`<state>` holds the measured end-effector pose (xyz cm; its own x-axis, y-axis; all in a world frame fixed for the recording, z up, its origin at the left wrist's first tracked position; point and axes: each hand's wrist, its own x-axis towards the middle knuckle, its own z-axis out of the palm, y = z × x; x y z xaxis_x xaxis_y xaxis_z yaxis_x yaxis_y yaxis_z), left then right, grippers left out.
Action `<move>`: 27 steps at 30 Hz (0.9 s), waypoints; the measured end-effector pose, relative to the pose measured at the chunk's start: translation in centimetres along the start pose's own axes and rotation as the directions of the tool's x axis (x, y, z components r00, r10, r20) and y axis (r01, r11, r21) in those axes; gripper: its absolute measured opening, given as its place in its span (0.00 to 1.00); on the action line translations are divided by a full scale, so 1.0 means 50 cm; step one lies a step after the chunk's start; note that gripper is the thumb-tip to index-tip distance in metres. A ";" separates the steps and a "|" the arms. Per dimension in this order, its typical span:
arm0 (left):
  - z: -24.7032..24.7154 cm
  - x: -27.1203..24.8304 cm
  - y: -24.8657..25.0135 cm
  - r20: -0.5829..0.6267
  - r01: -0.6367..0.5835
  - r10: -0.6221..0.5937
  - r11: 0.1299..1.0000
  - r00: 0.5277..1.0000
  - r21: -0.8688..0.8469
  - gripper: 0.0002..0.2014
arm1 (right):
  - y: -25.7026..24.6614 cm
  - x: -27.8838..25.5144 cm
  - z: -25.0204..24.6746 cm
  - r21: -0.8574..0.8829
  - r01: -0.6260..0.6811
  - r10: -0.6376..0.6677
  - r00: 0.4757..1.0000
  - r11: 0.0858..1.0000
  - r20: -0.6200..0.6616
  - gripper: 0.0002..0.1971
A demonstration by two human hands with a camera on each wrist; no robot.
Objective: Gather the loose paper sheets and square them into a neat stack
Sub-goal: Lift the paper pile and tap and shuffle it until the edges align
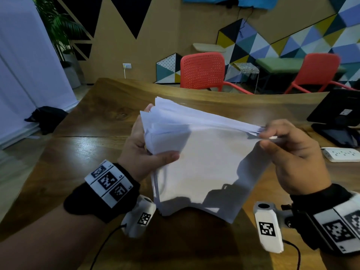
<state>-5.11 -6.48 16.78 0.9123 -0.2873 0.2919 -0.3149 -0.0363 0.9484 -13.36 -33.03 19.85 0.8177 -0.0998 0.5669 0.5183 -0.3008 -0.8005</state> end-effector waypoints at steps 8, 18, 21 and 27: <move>0.030 0.013 0.013 -0.051 -0.037 0.029 0.983 0.998 -0.177 0.14 | -0.016 0.001 -0.023 -0.084 -0.073 0.070 0.997 0.994 -0.035 0.09; 0.035 -0.007 -0.001 -0.220 -0.177 0.186 0.982 0.958 0.058 0.06 | -0.086 0.026 0.060 -0.858 0.206 -0.107 0.978 0.470 0.176 0.18; 0.038 -0.006 0.002 -0.243 -0.161 0.185 0.980 0.952 0.116 0.11 | -0.098 0.031 0.101 -0.859 0.274 -0.121 0.962 0.433 0.245 0.16; 0.036 -0.005 0.010 -0.212 -0.205 0.263 0.944 0.941 0.259 0.13 | -0.118 0.043 0.121 -0.804 0.269 -0.156 0.963 0.530 0.219 0.12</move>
<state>-5.98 -8.16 16.98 0.8315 -0.0770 0.5502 -0.5522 -0.2236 0.8032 -13.14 -25.75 24.61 0.7618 0.1588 0.6280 0.2934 -0.9489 -0.1160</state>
